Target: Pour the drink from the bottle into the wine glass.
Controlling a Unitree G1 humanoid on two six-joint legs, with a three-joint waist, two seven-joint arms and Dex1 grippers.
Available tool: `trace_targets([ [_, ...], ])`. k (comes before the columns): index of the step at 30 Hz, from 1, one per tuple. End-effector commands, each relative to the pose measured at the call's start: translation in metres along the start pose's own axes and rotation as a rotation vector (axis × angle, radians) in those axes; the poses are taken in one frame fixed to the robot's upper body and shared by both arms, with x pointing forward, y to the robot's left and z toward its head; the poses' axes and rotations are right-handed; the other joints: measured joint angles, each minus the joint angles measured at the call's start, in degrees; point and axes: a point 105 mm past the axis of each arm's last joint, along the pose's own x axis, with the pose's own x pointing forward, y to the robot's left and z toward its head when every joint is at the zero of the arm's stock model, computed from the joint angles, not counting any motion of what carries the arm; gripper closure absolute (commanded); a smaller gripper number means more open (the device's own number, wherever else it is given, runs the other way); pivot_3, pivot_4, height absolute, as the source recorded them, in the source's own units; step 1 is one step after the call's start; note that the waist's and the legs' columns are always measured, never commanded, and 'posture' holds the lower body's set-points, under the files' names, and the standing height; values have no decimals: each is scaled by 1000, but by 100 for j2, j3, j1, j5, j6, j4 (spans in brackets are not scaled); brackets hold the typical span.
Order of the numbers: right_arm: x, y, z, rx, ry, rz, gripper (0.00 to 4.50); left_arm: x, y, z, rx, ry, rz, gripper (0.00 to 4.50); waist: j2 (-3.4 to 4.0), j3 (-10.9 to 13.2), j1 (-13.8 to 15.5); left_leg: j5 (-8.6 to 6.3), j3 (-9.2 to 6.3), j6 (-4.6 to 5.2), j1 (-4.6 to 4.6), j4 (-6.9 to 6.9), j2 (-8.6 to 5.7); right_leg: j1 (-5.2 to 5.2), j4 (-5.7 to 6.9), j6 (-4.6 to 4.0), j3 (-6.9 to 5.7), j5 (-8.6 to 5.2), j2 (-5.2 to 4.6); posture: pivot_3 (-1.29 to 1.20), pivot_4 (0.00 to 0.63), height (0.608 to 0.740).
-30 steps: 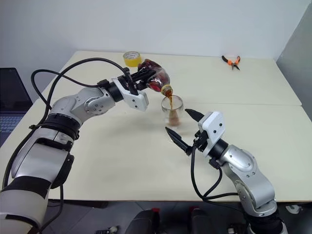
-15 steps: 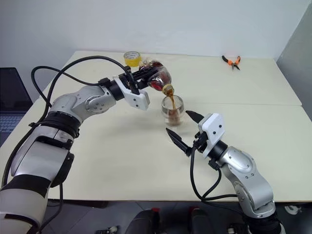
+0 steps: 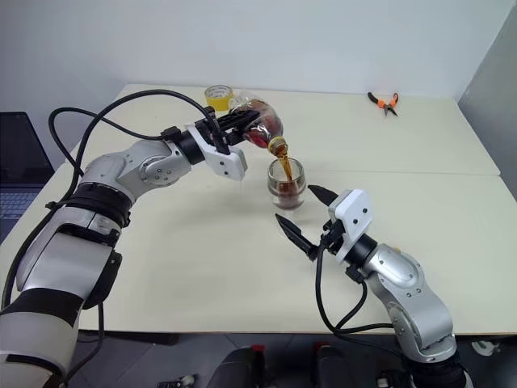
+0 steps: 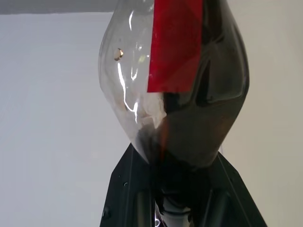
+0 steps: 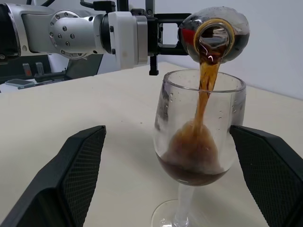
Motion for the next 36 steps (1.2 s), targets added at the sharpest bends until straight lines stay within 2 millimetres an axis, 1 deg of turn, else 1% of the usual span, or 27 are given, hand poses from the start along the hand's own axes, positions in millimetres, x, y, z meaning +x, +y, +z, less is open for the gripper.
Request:
trace_targets([
  [1,-1,1,12,-28,-50,12,0,3,28,-1,46,-14,68,3978,0,0,0,0,0,0,0,0,0,0,0,0,0,0,0,0,150,740],
  [27,-1,3,14,-25,-53,17,0,2,21,2,19,-22,60,3978,0,0,0,0,0,-1,0,5,0,0,3,0,0,0,0,0,150,740],
  [31,-1,3,15,-25,-56,15,0,2,19,3,-16,-20,62,3978,0,0,-1,0,0,-1,0,5,0,0,4,0,0,0,0,0,150,740],
  [36,0,2,16,-25,-62,13,0,3,14,9,-63,-40,65,3978,0,-1,-3,1,1,-1,0,8,0,0,5,0,1,0,0,0,150,740],
])
